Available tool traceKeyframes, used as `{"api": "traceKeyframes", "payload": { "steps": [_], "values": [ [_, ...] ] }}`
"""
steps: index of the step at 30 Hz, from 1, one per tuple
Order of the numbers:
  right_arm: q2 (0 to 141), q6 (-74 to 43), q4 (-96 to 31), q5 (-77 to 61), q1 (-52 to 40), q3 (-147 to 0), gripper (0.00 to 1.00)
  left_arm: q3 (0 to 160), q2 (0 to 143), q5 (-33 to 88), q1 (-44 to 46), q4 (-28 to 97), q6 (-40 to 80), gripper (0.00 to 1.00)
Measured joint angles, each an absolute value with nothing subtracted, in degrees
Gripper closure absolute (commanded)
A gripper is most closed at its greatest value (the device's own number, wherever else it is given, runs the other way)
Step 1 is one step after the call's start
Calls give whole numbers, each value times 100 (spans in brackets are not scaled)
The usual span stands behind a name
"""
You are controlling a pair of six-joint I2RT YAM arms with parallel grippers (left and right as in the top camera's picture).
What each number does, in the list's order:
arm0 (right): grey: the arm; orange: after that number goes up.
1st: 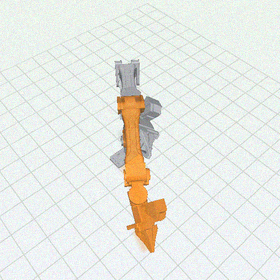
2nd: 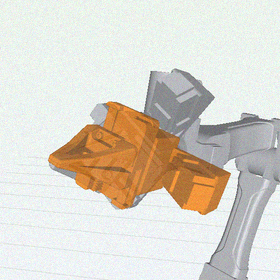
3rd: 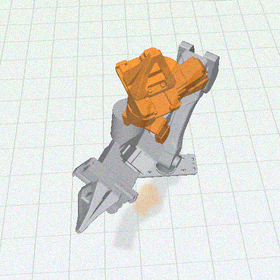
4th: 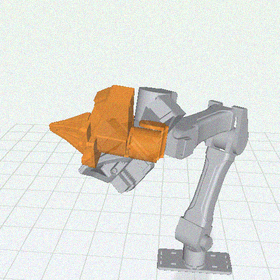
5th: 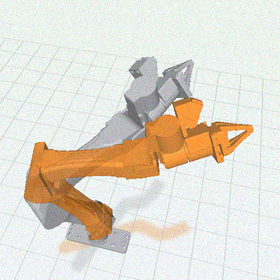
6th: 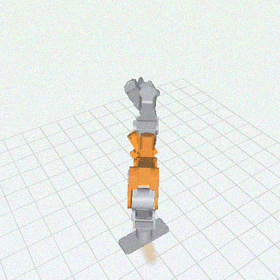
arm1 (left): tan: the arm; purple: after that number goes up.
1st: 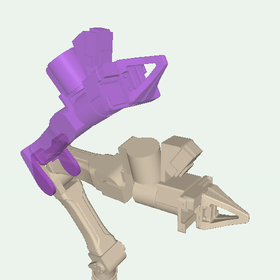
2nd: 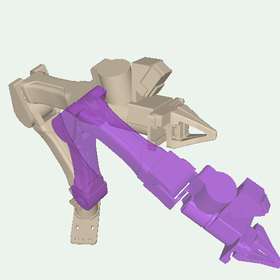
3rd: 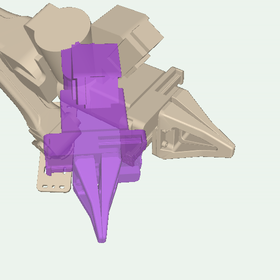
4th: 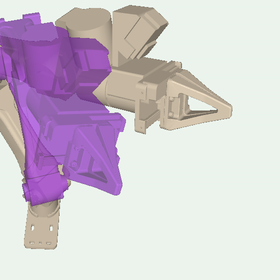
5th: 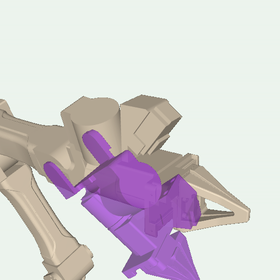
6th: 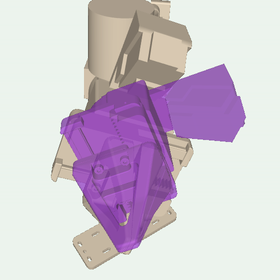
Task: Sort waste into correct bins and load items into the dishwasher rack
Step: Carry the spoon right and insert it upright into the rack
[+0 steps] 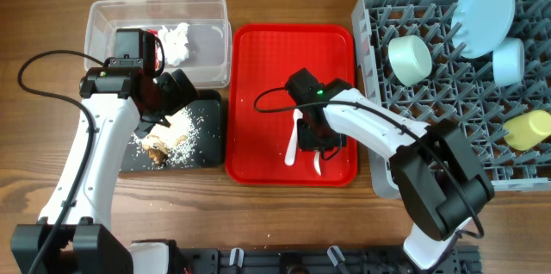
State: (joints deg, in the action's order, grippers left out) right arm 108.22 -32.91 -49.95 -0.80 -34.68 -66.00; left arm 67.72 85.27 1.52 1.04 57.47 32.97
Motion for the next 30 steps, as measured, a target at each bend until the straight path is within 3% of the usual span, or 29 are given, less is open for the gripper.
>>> {"api": "traceKeyframes", "payload": {
  "steps": [6,14,23,24,25,26,27,30],
  "values": [
    [10495,-2899,-5520,-80,-3111,-6628,96,6772,8527,150,104,5747,3297,0],
    [8418,-1411,-6016,-36,-1734,-7024,96,6772,8527,150,104,5747,3297,0],
    [8523,-591,-6160,220,-888,-6449,95,6772,8527,150,104,5745,3297,0],
    [8547,-585,-6132,222,-888,-6403,94,6775,8527,152,104,5745,3297,0],
    [8560,-572,-6114,222,-888,-6392,84,6772,8525,150,104,5745,3297,0],
    [8560,-569,-6073,224,-891,-6388,66,6772,8527,152,104,5745,3297,0],
    [8560,-528,-6051,224,-891,-6388,57,6775,8527,152,104,5747,3295,0],
    [8560,-491,-6045,263,-888,-6388,50,6772,8527,152,104,5745,3297,0]
  ]
}}
